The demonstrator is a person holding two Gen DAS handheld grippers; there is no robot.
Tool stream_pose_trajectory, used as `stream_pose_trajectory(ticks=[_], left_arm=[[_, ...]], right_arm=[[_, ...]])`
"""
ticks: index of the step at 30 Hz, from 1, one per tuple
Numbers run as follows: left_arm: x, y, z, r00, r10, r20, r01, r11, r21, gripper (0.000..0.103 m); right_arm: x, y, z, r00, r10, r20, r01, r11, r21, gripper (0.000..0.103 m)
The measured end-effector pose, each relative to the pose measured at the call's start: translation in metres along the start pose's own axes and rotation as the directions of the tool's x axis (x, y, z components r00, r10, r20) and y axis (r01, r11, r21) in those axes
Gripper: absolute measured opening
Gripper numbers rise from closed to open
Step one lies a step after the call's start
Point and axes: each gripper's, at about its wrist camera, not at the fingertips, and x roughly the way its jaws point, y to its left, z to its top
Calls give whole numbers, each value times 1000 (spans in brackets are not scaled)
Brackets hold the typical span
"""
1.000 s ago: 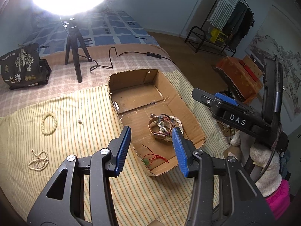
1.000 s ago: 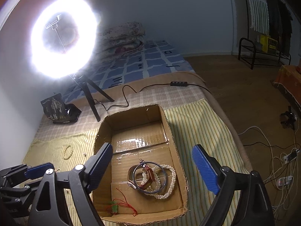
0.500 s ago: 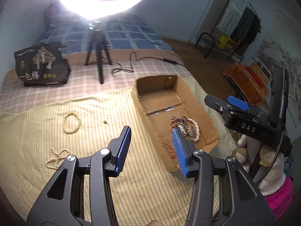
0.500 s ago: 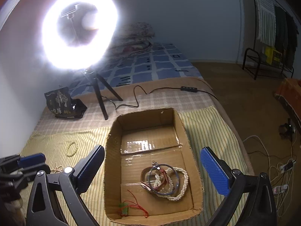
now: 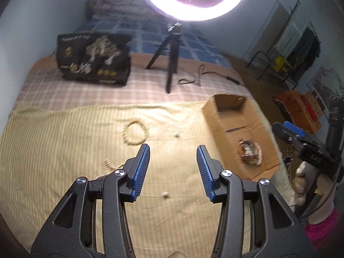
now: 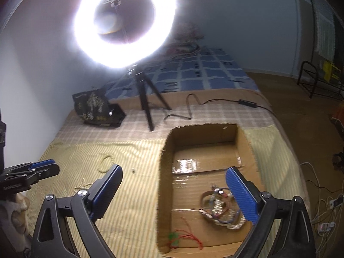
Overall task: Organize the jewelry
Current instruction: 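Move the left tool toward the small pearl strand while the right tool approaches a loose pearl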
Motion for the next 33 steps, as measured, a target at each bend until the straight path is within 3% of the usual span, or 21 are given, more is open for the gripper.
stream_pose_trajectory(ticks=[14, 25, 33], left_arm=[[28, 78, -19, 993, 39, -112, -49, 995, -88, 46], [73, 106, -34, 970, 45, -239, -86, 983, -164, 46], [97, 110, -37, 957, 29, -289, -94, 972, -214, 46]], right_arm=[[31, 60, -24, 984, 138, -113, -147, 986, -81, 88], [73, 107, -64, 938, 199, -283, -255, 950, -179, 84], [98, 134, -97, 905, 181, -386, -295, 920, -260, 77]])
